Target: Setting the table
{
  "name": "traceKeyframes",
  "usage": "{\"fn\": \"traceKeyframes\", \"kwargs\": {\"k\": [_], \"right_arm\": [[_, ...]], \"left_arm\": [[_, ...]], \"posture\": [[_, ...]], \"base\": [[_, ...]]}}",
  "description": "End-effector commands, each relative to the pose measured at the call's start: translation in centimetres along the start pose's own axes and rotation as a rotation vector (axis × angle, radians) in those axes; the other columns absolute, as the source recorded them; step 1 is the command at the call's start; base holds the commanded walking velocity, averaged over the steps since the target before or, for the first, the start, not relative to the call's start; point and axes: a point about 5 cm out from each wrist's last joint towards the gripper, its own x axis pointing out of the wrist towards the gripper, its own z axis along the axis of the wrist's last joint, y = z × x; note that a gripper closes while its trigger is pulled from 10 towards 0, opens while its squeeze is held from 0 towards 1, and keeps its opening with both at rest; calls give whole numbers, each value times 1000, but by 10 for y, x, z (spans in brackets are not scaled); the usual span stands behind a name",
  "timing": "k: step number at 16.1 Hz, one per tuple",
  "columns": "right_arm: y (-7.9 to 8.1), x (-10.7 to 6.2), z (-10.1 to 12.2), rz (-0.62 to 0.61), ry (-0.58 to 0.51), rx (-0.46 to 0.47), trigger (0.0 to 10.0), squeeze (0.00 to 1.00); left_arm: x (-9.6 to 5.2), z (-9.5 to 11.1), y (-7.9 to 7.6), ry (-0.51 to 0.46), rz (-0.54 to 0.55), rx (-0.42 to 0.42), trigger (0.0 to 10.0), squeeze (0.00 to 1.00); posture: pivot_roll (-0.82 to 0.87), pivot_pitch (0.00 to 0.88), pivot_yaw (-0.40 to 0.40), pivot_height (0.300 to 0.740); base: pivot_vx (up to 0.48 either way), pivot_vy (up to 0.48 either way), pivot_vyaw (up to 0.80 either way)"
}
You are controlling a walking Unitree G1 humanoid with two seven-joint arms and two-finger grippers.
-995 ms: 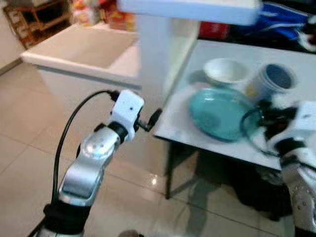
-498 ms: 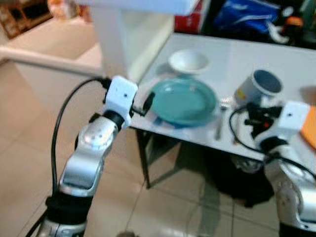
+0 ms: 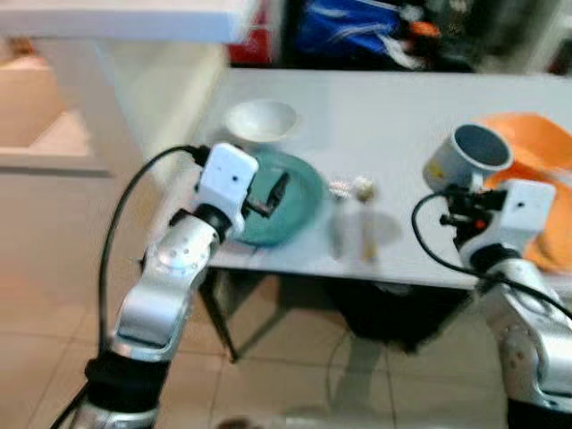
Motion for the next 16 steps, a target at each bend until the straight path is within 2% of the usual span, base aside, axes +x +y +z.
{"fn": "traceKeyframes", "kwargs": {"k": [1, 4, 5, 6, 9, 11, 13, 16], "right_arm": [[9, 1, 4, 70, -22, -9, 10000, 0], [17, 4, 6, 147, -25, -11, 10000, 0], [18, 7, 7, 157, -28, -65, 10000, 0], [19, 9, 7, 162, -28, -82, 10000, 0], [18, 16, 8, 158, -30, -44, 10000, 0], [16, 23, 7, 159, -42, -42, 10000, 0], [15, 33, 9, 183, -66, -47, 10000, 0], [15, 54, 6, 255, -49, -64, 10000, 0]], "left_arm": [[0, 2, 0, 5, -6, 3, 10000, 0], [-3, 2, -1, 10, -8, 12, 10000, 0], [-5, 3, 2, 14, 0, 17, 10000, 0], [-7, 3, 2, 16, 4, 19, 10000, 0], [-13, 2, 3, 28, 3, 46, 10000, 0], [-21, 4, -4, 21, -57, 73, 10000, 0], [-27, 7, -10, 6, -119, 63, 10000, 0], [-37, 8, -21, 15, -228, 86, 10000, 0]], "posture": [[105, 74, 36, 740], [114, 81, 24, 740], [118, 87, 19, 740], [122, 91, 15, 740], [133, 102, 4, 740], [150, 119, -4, 740], [160, 128, -11, 740], [179, 143, -37, 740]], "base": [[409, 0, 0], [412, 0, 0], [412, 0, 0], [409, 0, 0], [391, 0, 0], [0, 0, 0], [0, 0, 0], [0, 0, 0]]}}
